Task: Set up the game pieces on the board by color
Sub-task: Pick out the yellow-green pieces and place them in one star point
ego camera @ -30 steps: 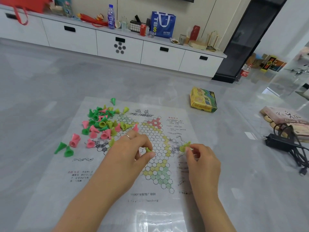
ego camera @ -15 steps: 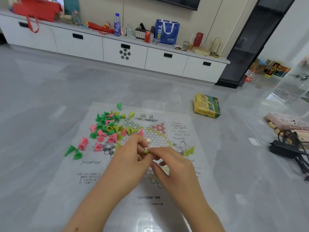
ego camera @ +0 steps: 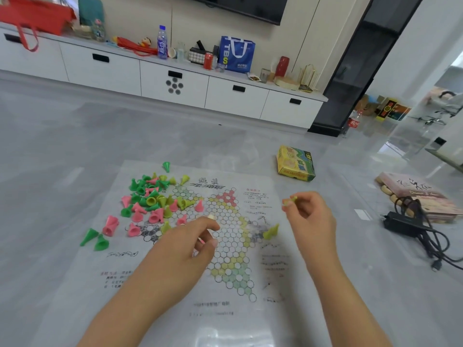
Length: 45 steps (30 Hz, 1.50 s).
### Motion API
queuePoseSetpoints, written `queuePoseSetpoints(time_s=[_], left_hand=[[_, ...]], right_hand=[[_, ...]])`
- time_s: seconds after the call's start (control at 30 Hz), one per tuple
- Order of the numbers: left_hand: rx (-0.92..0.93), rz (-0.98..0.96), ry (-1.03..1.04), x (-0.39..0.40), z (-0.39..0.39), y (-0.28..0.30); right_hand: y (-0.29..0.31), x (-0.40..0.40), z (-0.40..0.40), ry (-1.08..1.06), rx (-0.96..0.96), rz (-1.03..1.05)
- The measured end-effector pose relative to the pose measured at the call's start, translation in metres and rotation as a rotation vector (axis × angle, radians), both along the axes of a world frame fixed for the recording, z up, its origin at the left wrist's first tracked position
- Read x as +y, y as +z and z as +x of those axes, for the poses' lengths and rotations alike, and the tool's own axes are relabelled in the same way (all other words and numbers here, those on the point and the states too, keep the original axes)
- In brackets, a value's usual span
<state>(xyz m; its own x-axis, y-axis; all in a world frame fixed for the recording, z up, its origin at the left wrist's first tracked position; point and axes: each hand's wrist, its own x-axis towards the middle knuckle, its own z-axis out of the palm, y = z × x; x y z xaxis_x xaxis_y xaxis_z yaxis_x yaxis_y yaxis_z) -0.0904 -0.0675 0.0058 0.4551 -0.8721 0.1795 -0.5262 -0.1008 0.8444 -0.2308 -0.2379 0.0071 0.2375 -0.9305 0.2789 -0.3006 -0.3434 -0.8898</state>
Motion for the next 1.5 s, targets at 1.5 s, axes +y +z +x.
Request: queuePoseSetpoints(time_s=[1.5], left_hand=[[0.042,-0.036,0.035,0.002,0.008,0.004]], right_hand=[[-0.014,-0.038,0.008,0.263,0.785,-0.089]])
